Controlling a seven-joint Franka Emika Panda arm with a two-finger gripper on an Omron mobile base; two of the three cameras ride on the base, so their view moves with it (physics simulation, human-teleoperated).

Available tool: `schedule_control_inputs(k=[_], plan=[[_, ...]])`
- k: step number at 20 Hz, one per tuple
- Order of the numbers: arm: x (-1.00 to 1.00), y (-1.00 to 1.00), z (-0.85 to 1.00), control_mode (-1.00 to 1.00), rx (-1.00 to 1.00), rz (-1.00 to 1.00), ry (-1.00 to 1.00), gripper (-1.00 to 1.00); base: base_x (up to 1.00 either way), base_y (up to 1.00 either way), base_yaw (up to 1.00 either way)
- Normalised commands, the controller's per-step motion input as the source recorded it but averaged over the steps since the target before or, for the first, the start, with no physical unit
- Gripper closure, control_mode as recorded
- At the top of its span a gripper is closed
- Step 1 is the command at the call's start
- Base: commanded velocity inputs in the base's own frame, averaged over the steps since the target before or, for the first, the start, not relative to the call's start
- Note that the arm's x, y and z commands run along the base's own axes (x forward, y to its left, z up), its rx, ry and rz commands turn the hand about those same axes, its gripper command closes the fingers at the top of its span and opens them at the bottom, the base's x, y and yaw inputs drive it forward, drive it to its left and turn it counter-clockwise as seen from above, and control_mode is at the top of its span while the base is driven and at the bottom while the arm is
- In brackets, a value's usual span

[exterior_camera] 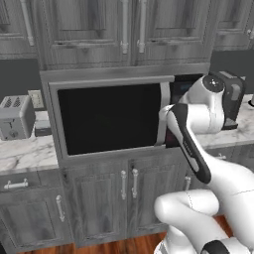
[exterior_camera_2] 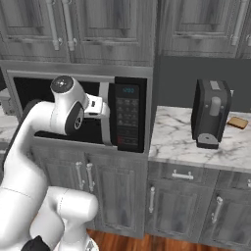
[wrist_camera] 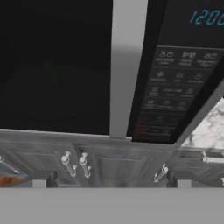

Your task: Open the microwave door.

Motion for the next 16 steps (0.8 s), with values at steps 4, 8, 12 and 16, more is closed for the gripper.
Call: schedule_control_inputs(k=[4, 8, 12, 16], plan=[[0.46, -0.11, -0.44, -1.0, 0.0, -0.01, 0.0, -1.0, 0.0, 0.0, 0.0], [0.7, 0.01, -0.39, -1.0, 0.0, -0.05, -0.01, -1.0, 0.0, 0.0, 0.0], [0.7, 0.0, -0.22, -1.0, 0.0, -0.02, -0.08, -1.0, 0.0, 0.0, 0.0], [0.57, 0.0, -0.08, -1.0, 0.0, 0.0, -0.03, -1.0, 0.0, 0.0, 0.0]])
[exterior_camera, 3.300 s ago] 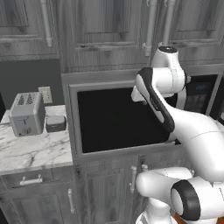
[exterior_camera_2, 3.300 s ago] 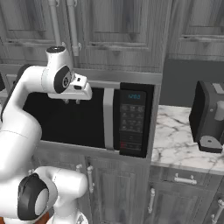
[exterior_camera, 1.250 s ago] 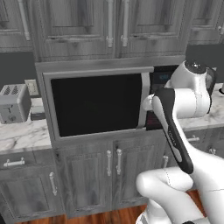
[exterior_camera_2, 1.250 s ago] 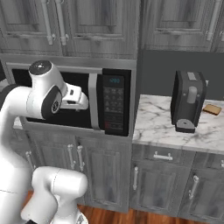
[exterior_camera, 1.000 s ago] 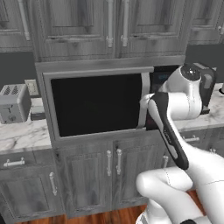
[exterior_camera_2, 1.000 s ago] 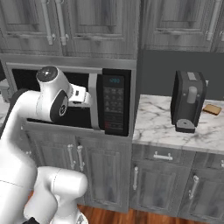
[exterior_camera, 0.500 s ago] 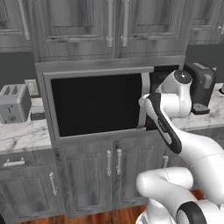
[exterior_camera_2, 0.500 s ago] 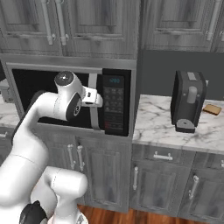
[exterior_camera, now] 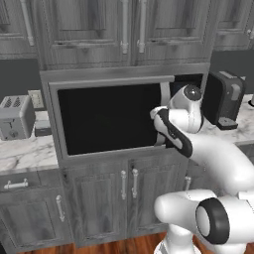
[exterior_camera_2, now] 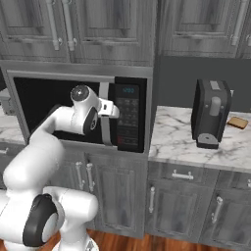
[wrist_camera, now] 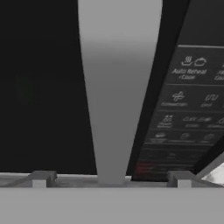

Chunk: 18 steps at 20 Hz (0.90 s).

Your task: Open the microwave door.

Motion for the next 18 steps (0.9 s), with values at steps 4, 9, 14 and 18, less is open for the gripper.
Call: schedule_control_inputs(k=[4, 9, 14, 18], plan=[[0.61, 0.01, -0.07, -1.0, 0.0, 0.0, -0.02, -1.0, 0.0, 0.0, 0.0], [0.63, 0.0, -0.04, -1.0, 0.0, 0.0, 0.0, -1.0, 0.0, 0.0, 0.0], [0.53, 0.0, -0.08, -1.0, 0.0, 0.0, -0.01, -1.0, 0.0, 0.0, 0.0], [0.2, 0.0, -0.05, -1.0, 0.0, 0.0, -0.03, 1.0, 0.0, 0.0, 0.0]])
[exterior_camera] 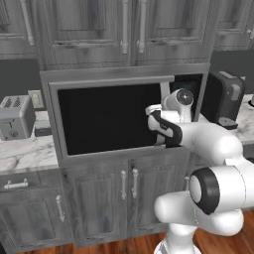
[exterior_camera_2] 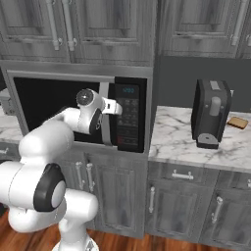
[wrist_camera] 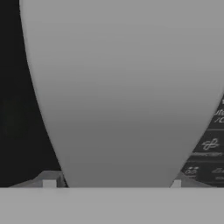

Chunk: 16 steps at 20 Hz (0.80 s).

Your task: Open the microwave door.

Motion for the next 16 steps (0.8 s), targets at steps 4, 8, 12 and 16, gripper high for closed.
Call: schedule_control_inputs(k=[4, 8, 12, 16], plan=[[0.0, 0.0, 0.0, -1.0, 0.0, 0.0, 0.0, 1.0, 0.0, 0.0, 0.0], [-0.1, 0.0, 0.0, -1.0, 0.0, 0.0, 0.0, 1.0, 0.0, 0.0, 0.0], [-0.64, 0.0, 0.0, -1.0, 0.0, 0.03, -0.03, 1.0, 0.0, 0.0, 0.0], [-0.81, 0.03, 0.14, -1.0, 0.0, 0.06, -0.04, 1.0, 0.0, 0.0, 0.0]])
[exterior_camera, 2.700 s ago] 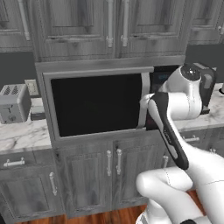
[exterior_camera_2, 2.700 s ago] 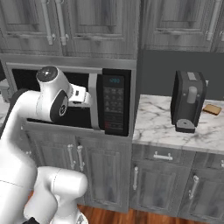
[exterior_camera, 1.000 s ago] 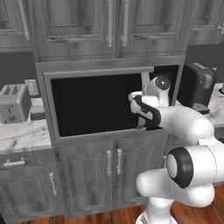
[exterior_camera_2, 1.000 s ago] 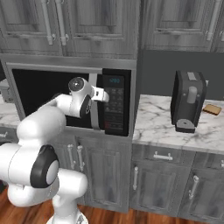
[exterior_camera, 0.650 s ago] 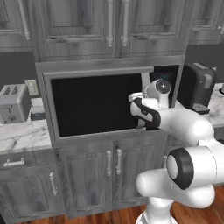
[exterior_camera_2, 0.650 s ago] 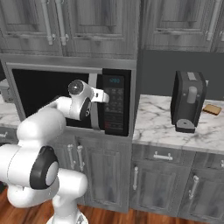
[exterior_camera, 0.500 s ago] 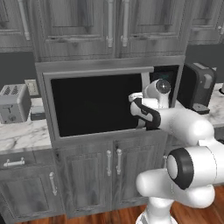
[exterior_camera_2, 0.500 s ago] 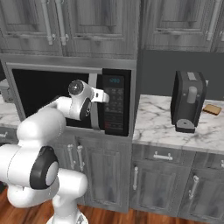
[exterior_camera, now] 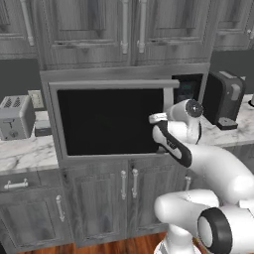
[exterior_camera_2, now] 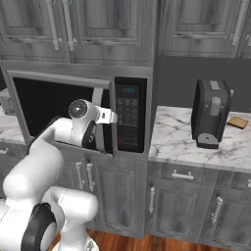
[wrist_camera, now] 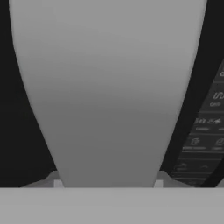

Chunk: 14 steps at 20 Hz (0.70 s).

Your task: Open the microwave door.

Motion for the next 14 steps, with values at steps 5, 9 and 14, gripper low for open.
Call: schedule_control_inputs(k=[5, 9, 14], plan=[[-0.78, 0.36, 0.39, -1.0, -0.01, 0.01, -0.05, 1.0, 0.0, 0.0, 0.0], [-0.78, 0.67, 0.49, -1.0, -0.07, 0.0, -0.06, 1.0, 0.0, 0.0, 0.0], [-0.76, 0.73, 0.47, -1.0, -0.08, 0.0, -0.07, 1.0, 0.0, 0.0, 0.0]])
